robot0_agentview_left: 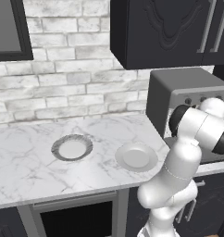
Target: Open the toaster oven door. Place the hotdog bun on the top rack in the toaster oven and place the chicken drumstick on the bottom rack.
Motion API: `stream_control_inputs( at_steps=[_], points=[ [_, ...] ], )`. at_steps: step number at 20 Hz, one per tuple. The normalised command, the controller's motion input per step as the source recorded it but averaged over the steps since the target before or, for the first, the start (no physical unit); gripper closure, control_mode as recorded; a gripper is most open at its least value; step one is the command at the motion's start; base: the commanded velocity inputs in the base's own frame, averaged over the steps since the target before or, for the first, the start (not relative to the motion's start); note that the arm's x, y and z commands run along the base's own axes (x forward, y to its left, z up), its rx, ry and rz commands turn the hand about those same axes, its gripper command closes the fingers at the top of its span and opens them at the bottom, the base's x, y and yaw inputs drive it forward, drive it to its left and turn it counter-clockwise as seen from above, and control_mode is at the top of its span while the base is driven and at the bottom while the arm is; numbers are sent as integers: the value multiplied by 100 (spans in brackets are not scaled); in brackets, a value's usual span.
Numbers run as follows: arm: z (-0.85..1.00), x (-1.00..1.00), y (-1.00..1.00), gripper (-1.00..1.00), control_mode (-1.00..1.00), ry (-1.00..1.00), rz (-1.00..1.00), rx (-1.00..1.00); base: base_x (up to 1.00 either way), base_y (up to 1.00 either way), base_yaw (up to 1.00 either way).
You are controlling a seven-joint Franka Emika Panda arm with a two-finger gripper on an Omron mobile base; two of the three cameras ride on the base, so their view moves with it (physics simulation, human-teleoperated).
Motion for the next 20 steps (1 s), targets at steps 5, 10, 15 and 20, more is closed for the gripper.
stream_control_inputs(
  at_steps=[5, 10, 15, 20],
  points=[
    [0, 48, 0, -100, -100, -1, 0, 3, 0, 0, 0],
    [0, 68, 0, -100, -100, -5, -1, 3, 0, 0, 0],
    [0, 76, 1, -100, -100, -7, -4, 1, 0, 0, 0],
    [0, 49, 0, -100, -100, -1, -2, 3, 0, 0, 0]
  ],
)
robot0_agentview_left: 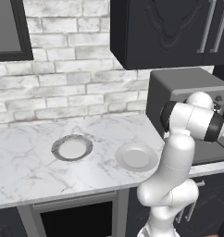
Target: Open the toaster oven door. Place the hotdog bun on the top rack in the toaster oven and place the chicken drumstick on the bottom rack.
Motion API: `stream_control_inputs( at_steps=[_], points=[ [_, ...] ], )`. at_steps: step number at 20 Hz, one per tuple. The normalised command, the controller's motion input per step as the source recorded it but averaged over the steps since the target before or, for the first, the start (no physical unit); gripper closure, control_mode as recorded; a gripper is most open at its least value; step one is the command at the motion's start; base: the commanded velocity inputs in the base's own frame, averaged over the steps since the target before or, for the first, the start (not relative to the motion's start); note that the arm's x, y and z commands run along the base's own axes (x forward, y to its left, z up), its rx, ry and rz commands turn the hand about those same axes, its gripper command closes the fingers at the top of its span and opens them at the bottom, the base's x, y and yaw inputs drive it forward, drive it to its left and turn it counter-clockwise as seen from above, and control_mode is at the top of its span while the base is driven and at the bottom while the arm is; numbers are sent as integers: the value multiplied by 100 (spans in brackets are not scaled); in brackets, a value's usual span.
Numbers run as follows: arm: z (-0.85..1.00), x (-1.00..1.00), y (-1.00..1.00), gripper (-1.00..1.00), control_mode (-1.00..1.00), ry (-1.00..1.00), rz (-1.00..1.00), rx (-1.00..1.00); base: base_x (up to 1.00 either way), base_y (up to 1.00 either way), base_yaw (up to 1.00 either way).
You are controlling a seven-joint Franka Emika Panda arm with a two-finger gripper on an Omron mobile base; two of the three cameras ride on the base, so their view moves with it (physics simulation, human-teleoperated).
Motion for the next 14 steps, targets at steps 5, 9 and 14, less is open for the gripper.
stream_control_inputs(
  at_steps=[5, 9, 14],
  points=[
    [0, 30, 0, -100, -100, 0, -1, 6, 0, 0, 0],
    [22, -34, -30, -100, -100, 0, 0, 2, 0, 0, 0],
    [50, -83, -32, -100, -100, 1, 0, 0, 0, 0, 0]
  ],
)
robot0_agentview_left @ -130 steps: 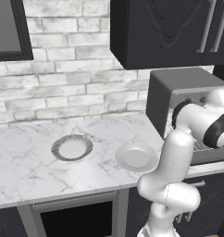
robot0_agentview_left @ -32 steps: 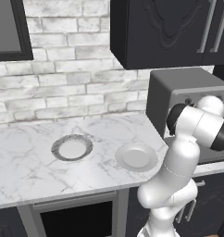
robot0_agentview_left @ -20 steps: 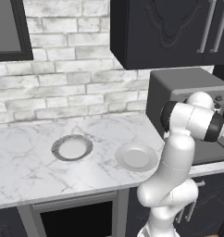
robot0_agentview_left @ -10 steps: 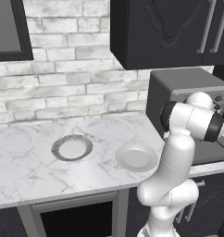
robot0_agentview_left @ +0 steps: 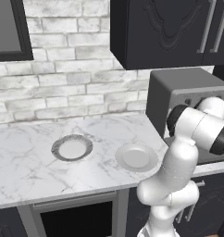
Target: Open the toaster oven door. Place the hotdog bun on the top rack in the toaster oven and place the chicken drumstick on the bottom rack.
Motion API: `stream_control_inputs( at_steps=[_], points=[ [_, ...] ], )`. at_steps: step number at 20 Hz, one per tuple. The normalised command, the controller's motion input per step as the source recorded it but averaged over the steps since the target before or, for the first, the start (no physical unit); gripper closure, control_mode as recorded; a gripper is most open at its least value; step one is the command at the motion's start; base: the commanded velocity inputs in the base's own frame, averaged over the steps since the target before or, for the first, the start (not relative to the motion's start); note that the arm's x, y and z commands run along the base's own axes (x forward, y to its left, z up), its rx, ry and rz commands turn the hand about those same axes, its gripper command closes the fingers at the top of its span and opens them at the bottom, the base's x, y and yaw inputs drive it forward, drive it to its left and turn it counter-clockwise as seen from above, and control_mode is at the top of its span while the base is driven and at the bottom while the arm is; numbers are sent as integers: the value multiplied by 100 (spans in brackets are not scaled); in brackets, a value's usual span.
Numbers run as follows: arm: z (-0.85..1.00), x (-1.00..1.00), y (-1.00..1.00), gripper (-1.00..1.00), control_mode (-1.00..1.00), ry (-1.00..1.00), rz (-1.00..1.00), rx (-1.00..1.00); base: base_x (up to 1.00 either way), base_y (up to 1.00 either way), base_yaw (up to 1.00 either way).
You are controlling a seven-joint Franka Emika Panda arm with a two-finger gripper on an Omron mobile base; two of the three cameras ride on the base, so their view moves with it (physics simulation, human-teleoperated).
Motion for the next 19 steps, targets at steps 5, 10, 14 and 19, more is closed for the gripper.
stream_control_inputs(
  at_steps=[5, 10, 14, 19],
  points=[
    [82, -77, 18, -100, -100, 0, 3, -1, 0, 0, 0],
    [56, -71, 70, -100, -100, 2, 12, -5, 0, 0, 0],
    [36, -55, 99, -100, -100, 10, 14, -2, 0, 0, 0],
    [40, -61, 98, -100, -100, 2, 13, -1, 0, 0, 0]
  ],
)
